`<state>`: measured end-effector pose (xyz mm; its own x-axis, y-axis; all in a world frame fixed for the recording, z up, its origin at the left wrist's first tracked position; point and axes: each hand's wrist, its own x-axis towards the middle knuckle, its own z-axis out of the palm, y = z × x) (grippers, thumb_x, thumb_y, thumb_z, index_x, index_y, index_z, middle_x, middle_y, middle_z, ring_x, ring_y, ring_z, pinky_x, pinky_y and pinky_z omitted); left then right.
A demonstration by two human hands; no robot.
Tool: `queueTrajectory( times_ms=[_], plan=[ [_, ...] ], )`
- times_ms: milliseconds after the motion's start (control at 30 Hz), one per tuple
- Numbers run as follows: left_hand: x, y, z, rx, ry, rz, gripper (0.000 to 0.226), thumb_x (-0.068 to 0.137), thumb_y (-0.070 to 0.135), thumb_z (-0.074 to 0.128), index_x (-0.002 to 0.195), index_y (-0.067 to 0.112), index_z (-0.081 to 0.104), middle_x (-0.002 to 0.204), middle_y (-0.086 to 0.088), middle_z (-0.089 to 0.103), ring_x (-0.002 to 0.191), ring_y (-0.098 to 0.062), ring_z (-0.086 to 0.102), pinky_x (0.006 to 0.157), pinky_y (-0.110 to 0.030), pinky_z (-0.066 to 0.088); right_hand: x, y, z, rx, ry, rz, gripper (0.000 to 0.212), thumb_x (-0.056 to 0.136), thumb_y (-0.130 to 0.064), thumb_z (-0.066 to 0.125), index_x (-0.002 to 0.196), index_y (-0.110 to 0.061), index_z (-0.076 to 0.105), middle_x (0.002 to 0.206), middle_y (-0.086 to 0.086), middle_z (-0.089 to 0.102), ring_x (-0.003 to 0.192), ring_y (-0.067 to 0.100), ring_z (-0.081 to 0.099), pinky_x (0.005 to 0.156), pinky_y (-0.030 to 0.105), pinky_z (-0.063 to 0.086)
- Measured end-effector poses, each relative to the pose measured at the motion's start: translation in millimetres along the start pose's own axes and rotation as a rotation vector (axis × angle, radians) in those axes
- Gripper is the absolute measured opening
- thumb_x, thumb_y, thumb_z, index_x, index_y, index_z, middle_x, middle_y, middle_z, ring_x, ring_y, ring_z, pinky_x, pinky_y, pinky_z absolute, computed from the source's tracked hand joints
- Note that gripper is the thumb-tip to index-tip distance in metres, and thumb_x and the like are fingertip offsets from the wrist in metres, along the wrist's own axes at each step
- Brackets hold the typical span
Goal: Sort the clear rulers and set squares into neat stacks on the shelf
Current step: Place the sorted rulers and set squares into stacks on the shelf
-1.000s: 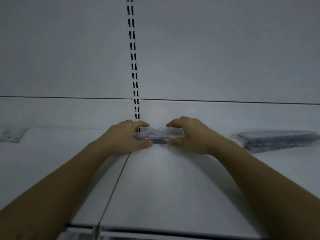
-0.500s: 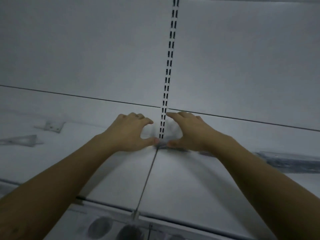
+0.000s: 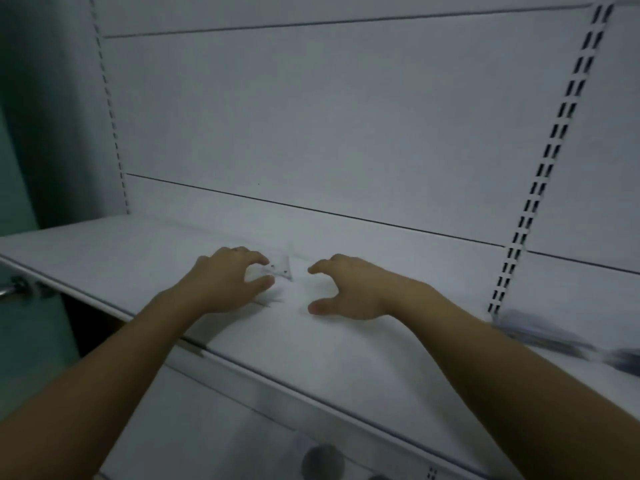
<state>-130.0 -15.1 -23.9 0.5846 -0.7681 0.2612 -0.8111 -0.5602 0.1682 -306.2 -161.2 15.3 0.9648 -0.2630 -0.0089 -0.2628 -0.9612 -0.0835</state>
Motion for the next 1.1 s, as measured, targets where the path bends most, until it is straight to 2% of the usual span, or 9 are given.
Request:
queueTrajectory(
  times_ms=[200, 400, 467, 633, 700, 800, 933, 1100],
  plan=[
    [14, -60, 10, -0.126, -0.033, 0.018, 0.044, 0.093, 0.052, 0.046, 0.133, 0.033, 0.048, 0.142, 0.005, 0.047, 0.127, -0.02, 0.043, 0.107, -0.044, 0.034, 61, -37, 17, 0.023, -0.045, 0.084, 0.06, 0.094, -0.049, 0.05, 0.145, -0.023, 0.037, 0.146, 0.007, 0.041, 0.13, 0.025, 0.042, 0.102, 0.033, 0.034],
    [57, -75, 11, -0.159, -0.098, 0.167, 0.041, 0.097, 0.04, 0.047, 0.136, 0.03, 0.047, 0.143, 0.0, 0.046, 0.128, -0.022, 0.044, 0.107, -0.041, 0.036, 95, -40, 38, 0.017, -0.006, 0.239, 0.056, 0.097, -0.052, 0.038, 0.148, -0.03, 0.031, 0.15, 0.01, 0.036, 0.134, 0.033, 0.037, 0.11, 0.044, 0.031],
    [75, -71, 13, -0.133, -0.149, 0.212, 0.043, 0.098, 0.035, 0.044, 0.14, 0.028, 0.043, 0.146, -0.002, 0.043, 0.131, -0.024, 0.041, 0.109, -0.043, 0.034, 97, -39, 45, 0.003, 0.013, 0.253, 0.053, 0.098, -0.053, 0.034, 0.146, -0.032, 0.033, 0.148, 0.011, 0.038, 0.133, 0.033, 0.035, 0.109, 0.046, 0.03],
    [100, -58, 36, -0.122, -0.21, 0.226, 0.04, 0.1, 0.036, 0.039, 0.14, 0.034, 0.042, 0.149, 0.003, 0.039, 0.134, -0.022, 0.038, 0.111, -0.046, 0.028, 90, -34, 52, 0.085, 0.128, 0.269, 0.038, 0.095, -0.05, 0.044, 0.121, -0.025, 0.053, 0.126, 0.005, 0.055, 0.113, 0.025, 0.051, 0.097, 0.04, 0.041],
    [102, -58, 40, -0.083, -0.185, 0.238, 0.035, 0.099, 0.041, 0.04, 0.133, 0.036, 0.05, 0.143, 0.005, 0.044, 0.13, -0.021, 0.04, 0.106, -0.044, 0.027, 89, -29, 50, 0.108, 0.151, 0.275, 0.03, 0.093, -0.048, 0.05, 0.112, -0.026, 0.056, 0.121, 0.001, 0.058, 0.107, 0.022, 0.054, 0.092, 0.036, 0.043],
    [99, -64, 37, -0.146, -0.142, 0.289, 0.028, 0.094, 0.044, 0.051, 0.119, 0.035, 0.06, 0.125, 0.006, 0.051, 0.118, -0.018, 0.047, 0.1, -0.041, 0.033, 92, -26, 46, 0.124, 0.156, 0.283, 0.023, 0.091, -0.046, 0.055, 0.103, -0.027, 0.058, 0.116, -0.001, 0.059, 0.102, 0.02, 0.054, 0.087, 0.033, 0.044],
    [93, -76, 33, -0.287, -0.115, 0.339, 0.018, 0.092, 0.032, 0.06, 0.108, 0.029, 0.068, 0.109, 0.006, 0.058, 0.099, -0.013, 0.056, 0.093, -0.037, 0.045, 97, -23, 44, 0.114, 0.164, 0.281, 0.015, 0.09, -0.039, 0.06, 0.092, -0.024, 0.058, 0.111, 0.0, 0.061, 0.096, 0.02, 0.053, 0.081, 0.031, 0.044],
    [91, -76, 33, -0.269, -0.107, 0.359, 0.01, 0.09, 0.023, 0.064, 0.096, 0.03, 0.068, 0.098, 0.009, 0.058, 0.087, -0.011, 0.056, 0.086, -0.033, 0.044, 96, -19, 42, 0.093, 0.152, 0.304, 0.013, 0.091, -0.037, 0.061, 0.088, -0.025, 0.055, 0.107, 0.0, 0.06, 0.092, 0.019, 0.051, 0.078, 0.028, 0.04]
  ],
)
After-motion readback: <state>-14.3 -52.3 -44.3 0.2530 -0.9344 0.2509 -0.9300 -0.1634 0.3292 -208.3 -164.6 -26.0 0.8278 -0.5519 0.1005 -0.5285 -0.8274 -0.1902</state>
